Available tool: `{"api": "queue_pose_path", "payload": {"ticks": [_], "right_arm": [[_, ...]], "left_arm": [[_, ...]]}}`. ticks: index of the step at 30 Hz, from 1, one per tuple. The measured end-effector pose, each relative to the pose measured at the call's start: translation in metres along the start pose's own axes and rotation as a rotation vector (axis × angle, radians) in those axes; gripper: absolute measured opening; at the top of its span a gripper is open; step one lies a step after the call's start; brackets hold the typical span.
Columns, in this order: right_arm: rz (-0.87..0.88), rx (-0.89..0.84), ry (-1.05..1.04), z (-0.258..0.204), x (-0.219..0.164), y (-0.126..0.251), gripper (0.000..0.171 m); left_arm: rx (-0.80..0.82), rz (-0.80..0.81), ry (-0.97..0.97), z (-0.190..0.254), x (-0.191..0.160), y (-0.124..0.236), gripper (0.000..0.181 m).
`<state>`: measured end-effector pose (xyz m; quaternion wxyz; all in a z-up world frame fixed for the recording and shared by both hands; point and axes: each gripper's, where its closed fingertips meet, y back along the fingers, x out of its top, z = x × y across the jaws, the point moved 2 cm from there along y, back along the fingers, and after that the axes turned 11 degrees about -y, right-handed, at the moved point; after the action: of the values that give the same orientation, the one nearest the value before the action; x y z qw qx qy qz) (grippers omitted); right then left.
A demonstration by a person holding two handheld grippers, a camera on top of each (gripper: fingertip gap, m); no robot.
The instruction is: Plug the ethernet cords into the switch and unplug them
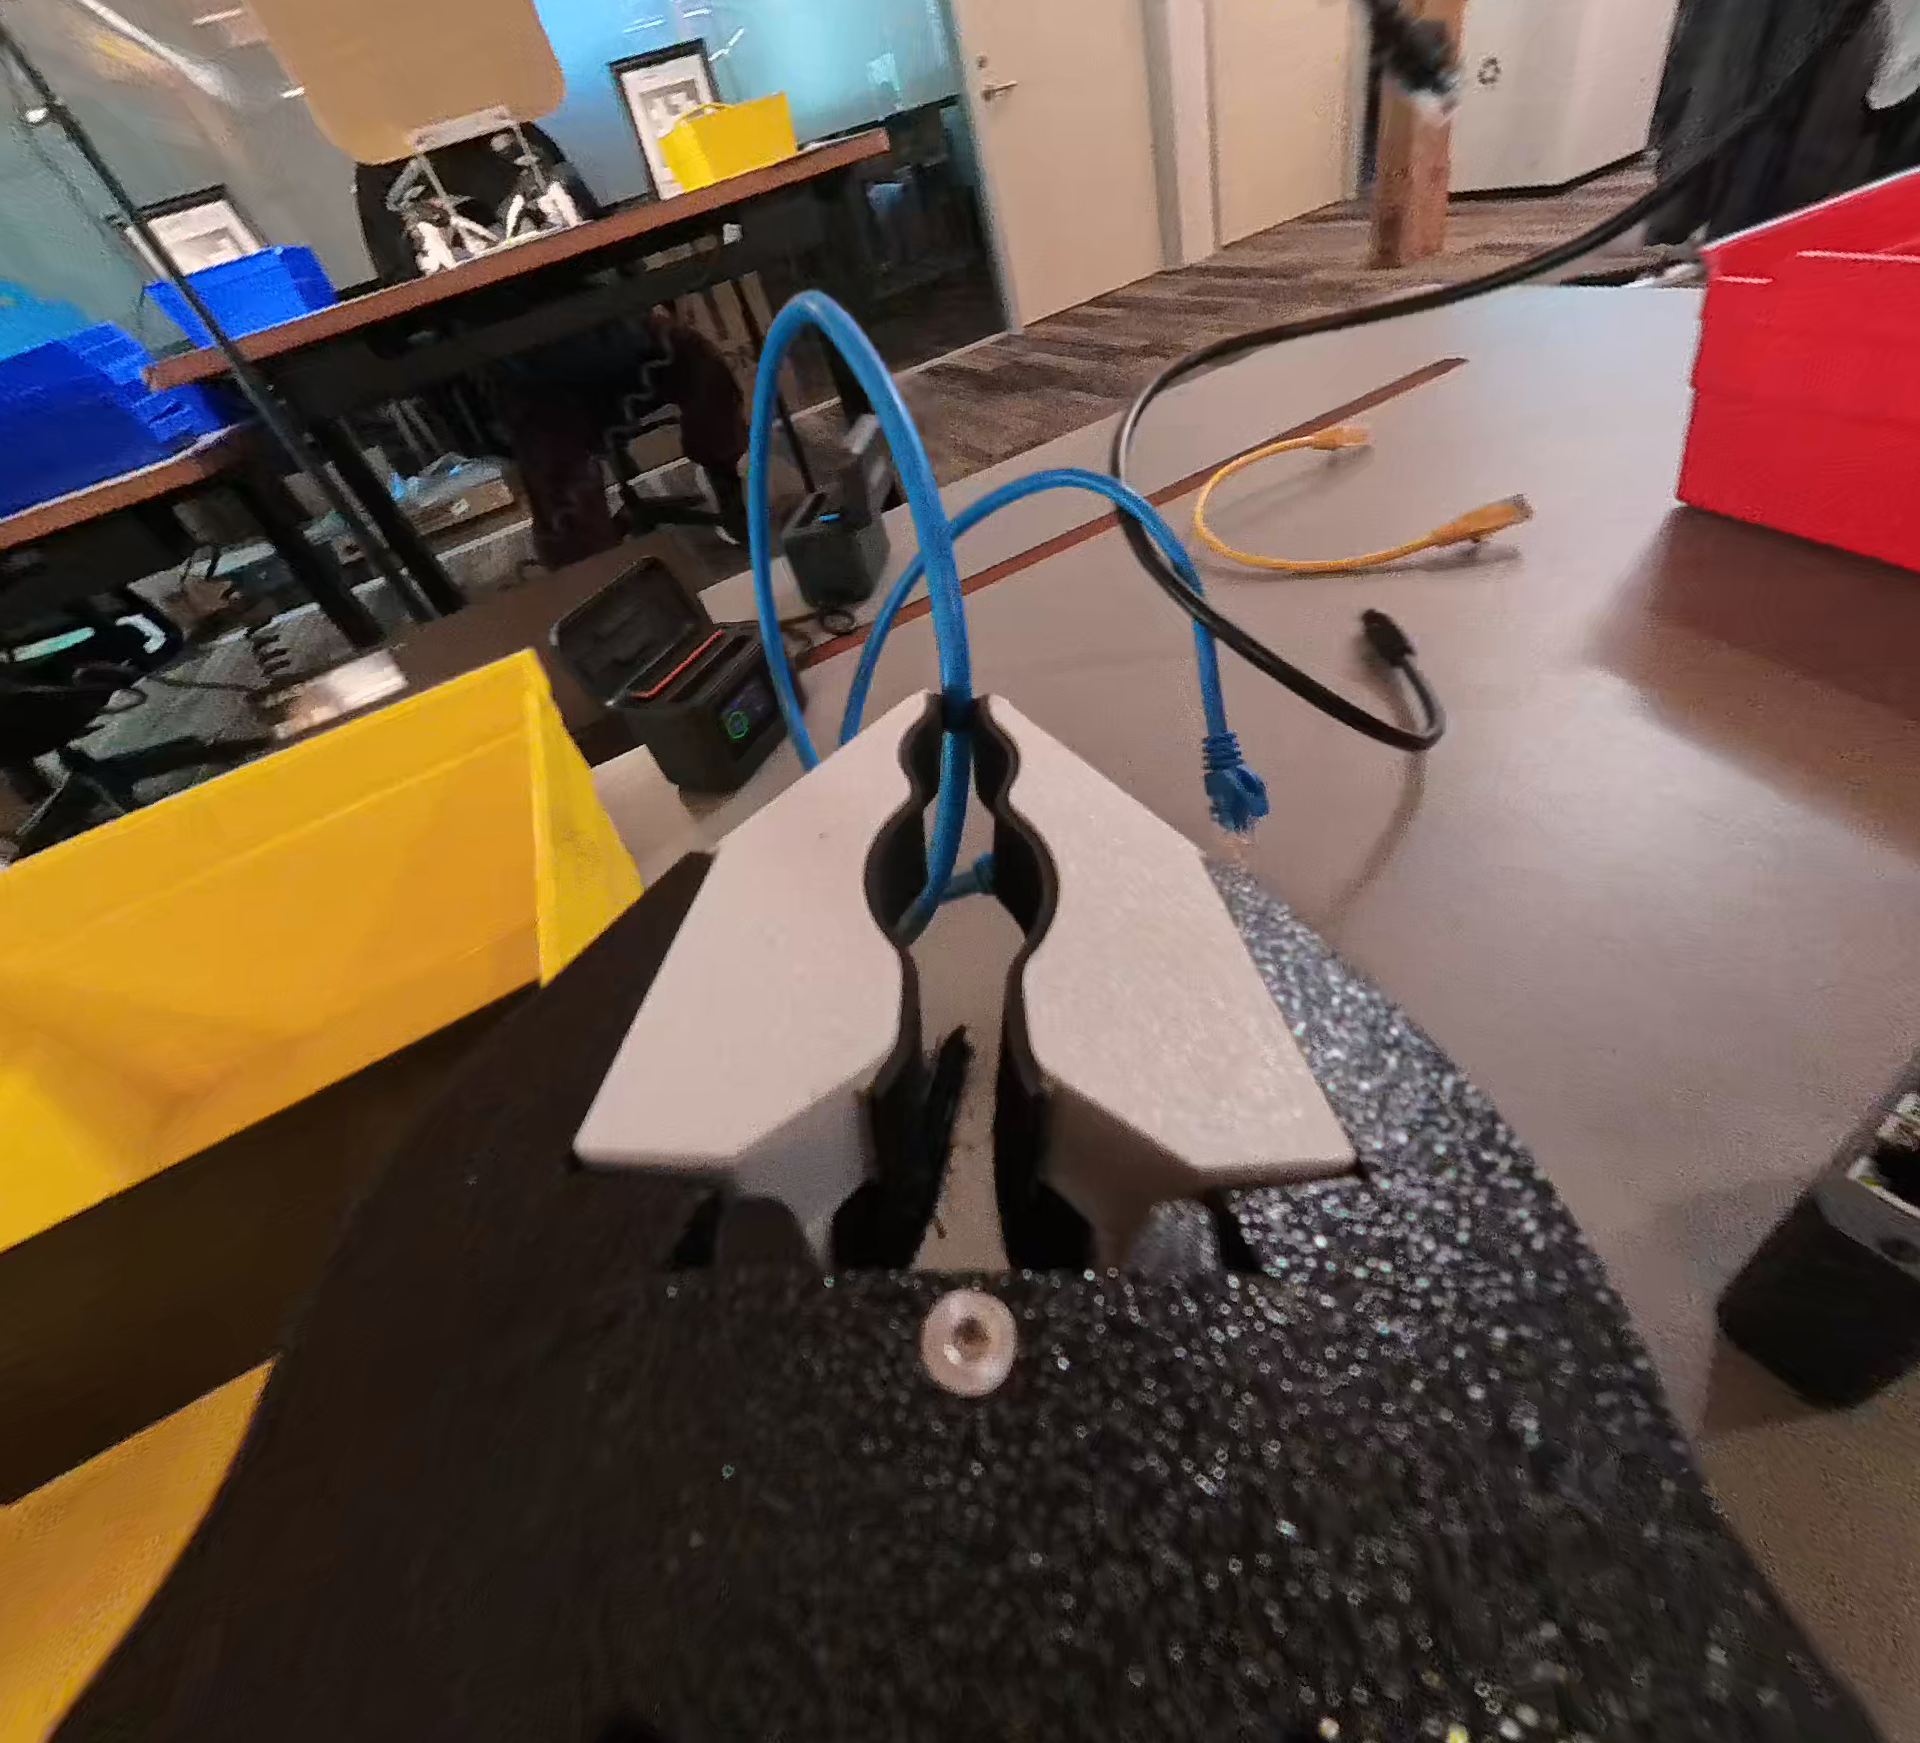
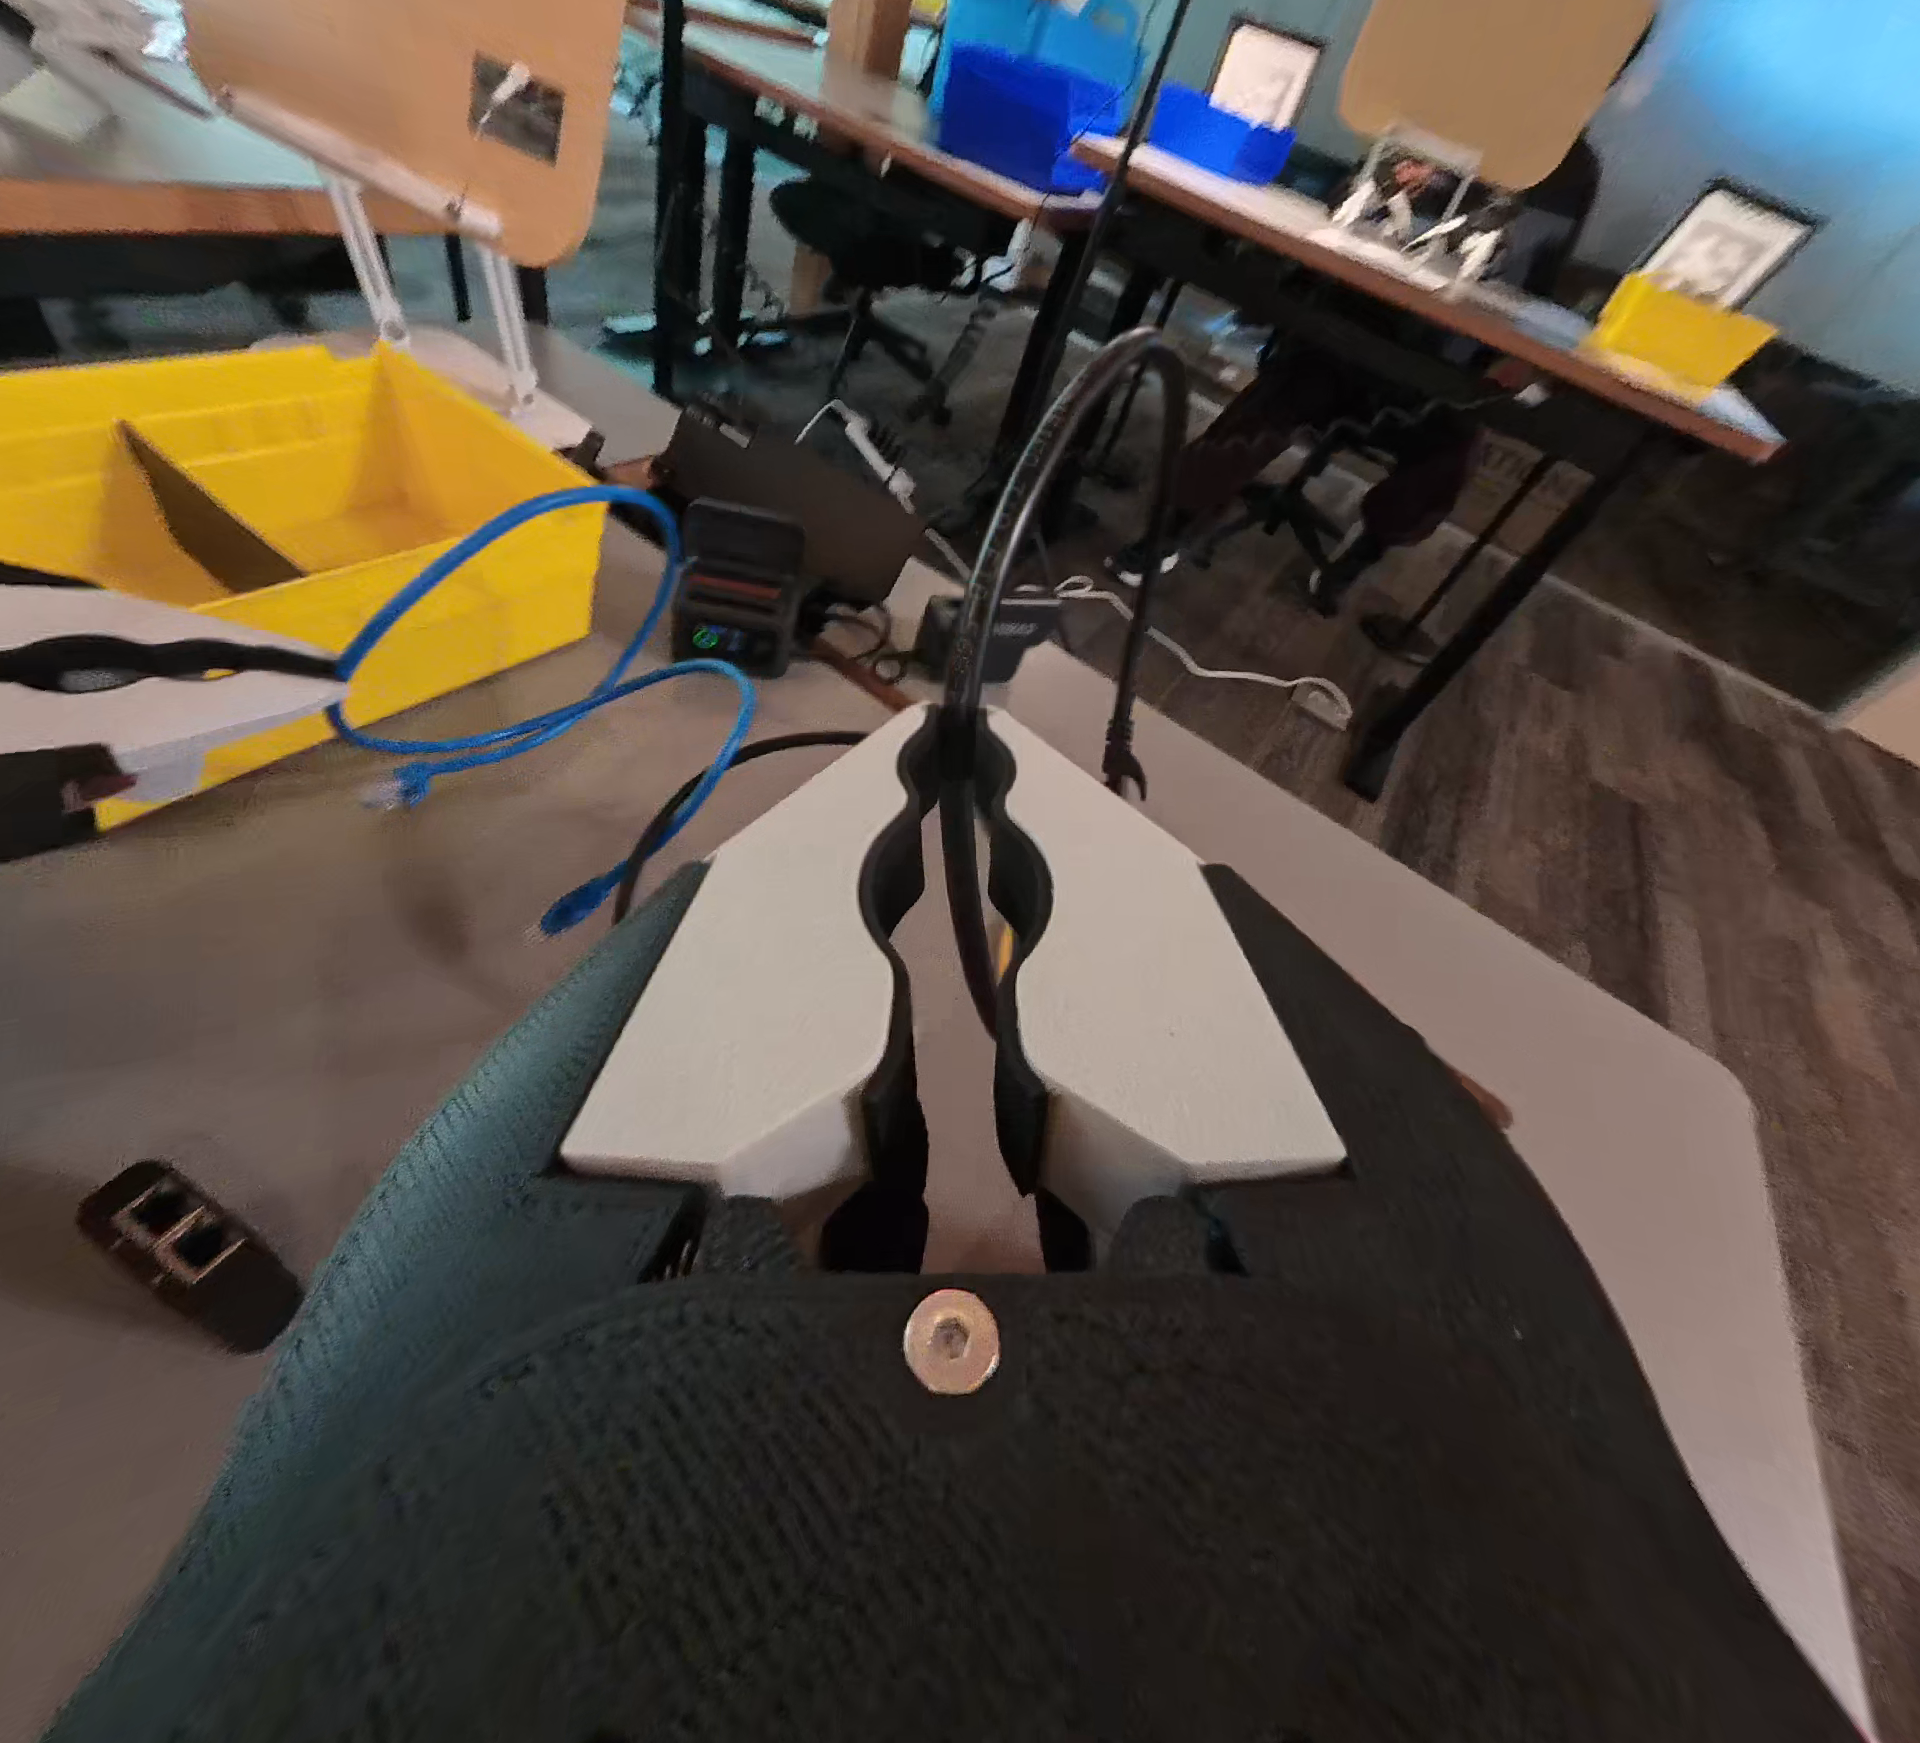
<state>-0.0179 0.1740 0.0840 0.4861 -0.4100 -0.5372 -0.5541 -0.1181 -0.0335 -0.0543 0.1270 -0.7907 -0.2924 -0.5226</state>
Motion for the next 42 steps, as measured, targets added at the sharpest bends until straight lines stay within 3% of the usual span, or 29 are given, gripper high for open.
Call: {"api": "queue_pose_path", "payload": {"ticks": [6,13,17,20,24,30,36,42], "right_arm": [[0.092,-0.143,0.003,0.029,0.016,0.019,0.002],[-0.319,-0.121,0.046,0.029,-0.053,-0.012,0.003],[-0.422,-0.258,0.125,0.052,-0.077,-0.021,0.003],[-0.401,-0.308,0.13,0.069,-0.076,-0.026,0.003],[-0.202,-0.339,0.165,0.078,-0.023,-0.019,0.003],[0.155,-0.304,0.08,0.092,0.107,0.015,0.002],[0.247,-0.407,0.146,0.118,0.188,0.049,0.002],[0.23,-0.258,0.183,0.082,0.224,0.04,0.002]], "left_arm": [[-0.005,-0.089,0.046,-0.007,-0.019,-0.004,0.003],[-0.144,-0.369,-0.095,0.013,-0.055,-0.013,0.003],[-0.119,-0.53,-0.351,0.004,-0.067,-0.007,0.003],[-0.108,-0.516,-0.337,-0.003,-0.059,-0.005,0.003],[-0.096,-0.434,-0.196,-0.022,-0.04,0.001,0.003],[-0.103,-0.448,-0.122,-0.033,-0.045,0.005,0.003],[-0.206,-0.582,-0.124,-0.017,-0.064,0.006,0.002],[-0.318,-0.56,-0.147,0.015,-0.055,0.002,0.005]]}}
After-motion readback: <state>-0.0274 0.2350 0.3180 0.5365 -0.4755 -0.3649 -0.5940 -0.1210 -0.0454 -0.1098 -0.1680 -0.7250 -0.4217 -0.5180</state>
